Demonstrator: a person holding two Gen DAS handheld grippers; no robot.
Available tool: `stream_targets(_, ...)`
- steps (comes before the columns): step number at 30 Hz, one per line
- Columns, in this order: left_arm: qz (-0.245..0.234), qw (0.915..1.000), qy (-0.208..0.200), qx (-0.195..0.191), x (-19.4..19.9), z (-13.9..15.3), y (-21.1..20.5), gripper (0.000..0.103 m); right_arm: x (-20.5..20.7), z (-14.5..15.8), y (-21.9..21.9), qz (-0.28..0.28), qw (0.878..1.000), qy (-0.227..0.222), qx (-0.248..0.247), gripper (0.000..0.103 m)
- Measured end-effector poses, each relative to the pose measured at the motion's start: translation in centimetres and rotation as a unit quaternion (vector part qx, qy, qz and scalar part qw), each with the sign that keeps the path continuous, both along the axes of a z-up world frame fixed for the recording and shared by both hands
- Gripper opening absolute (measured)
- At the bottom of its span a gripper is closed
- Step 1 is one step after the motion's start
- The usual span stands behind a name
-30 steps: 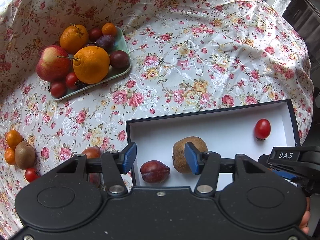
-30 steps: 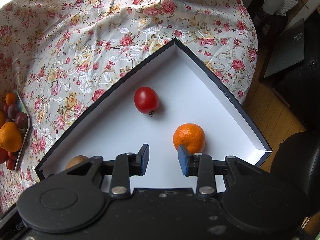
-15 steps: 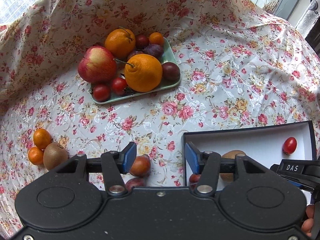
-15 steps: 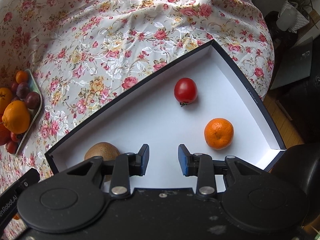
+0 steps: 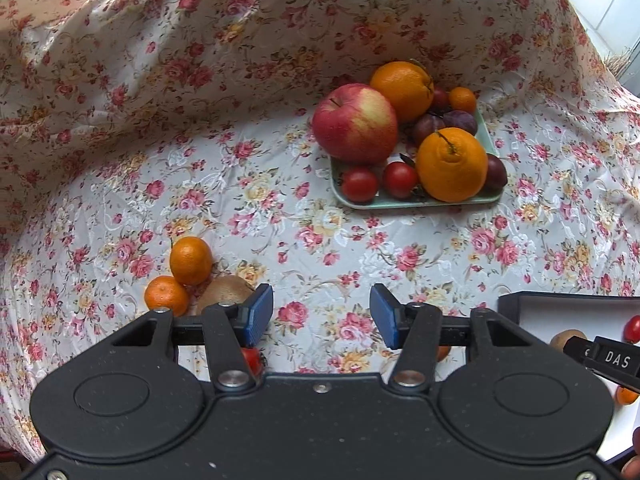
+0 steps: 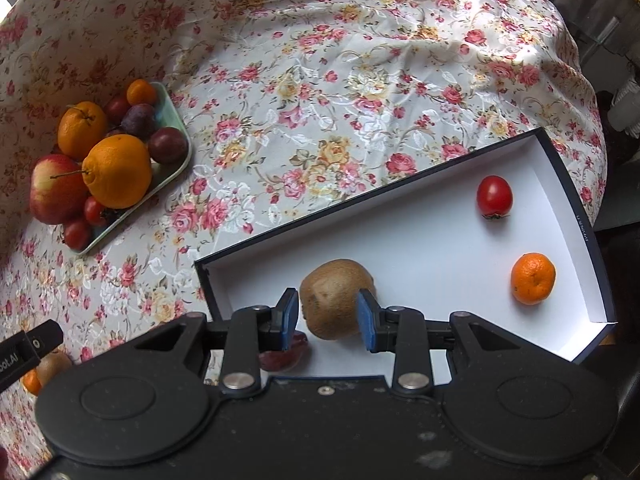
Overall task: Organize fruits
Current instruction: 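Move both open tools back toward the remaining plums and tangerines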
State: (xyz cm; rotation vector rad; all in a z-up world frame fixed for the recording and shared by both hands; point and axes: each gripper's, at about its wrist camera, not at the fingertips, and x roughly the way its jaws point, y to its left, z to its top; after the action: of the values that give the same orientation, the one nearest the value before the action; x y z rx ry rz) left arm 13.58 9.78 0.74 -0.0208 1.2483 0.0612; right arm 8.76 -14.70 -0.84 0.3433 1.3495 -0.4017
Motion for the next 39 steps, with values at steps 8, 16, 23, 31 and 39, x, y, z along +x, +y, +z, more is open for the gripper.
stream_targets(8, 0.054, 0.9985, 0.006, -0.004, 0.3, -0.2, 6.2, 0.059, 1.3, 0.0, 5.7, 0.052, 0.998, -0.012, 0.037, 0.035)
stream_targets(16, 0.093, 0.9955, 0.011, -0.017, 0.2, -0.6, 11.0, 0.059, 1.9, -1.2, 9.6, 0.069, 0.994, -0.001, 0.080, 0.035)
stream_targets(23, 0.108, 0.9937, 0.021, -0.022, 0.2, -1.4, 13.2, 0.059, 2.5, -2.4, 11.0, 0.054, 0.996, -0.002, 0.066, 0.035)
stream_targets(31, 0.111, 0.9927, 0.028, -0.036, 0.3, -2.3, 14.8, 0.059, 3.1, -5.1, 12.4, 0.047, 0.996, 0.046, 0.062, 0.035)
stream_targets(39, 0.110, 0.9918, 0.044, -0.047, 0.8, -4.1, 15.5, 0.060, 3.2, -7.1, 13.2, 0.030, 0.996, 0.071, 0.053, 0.035)
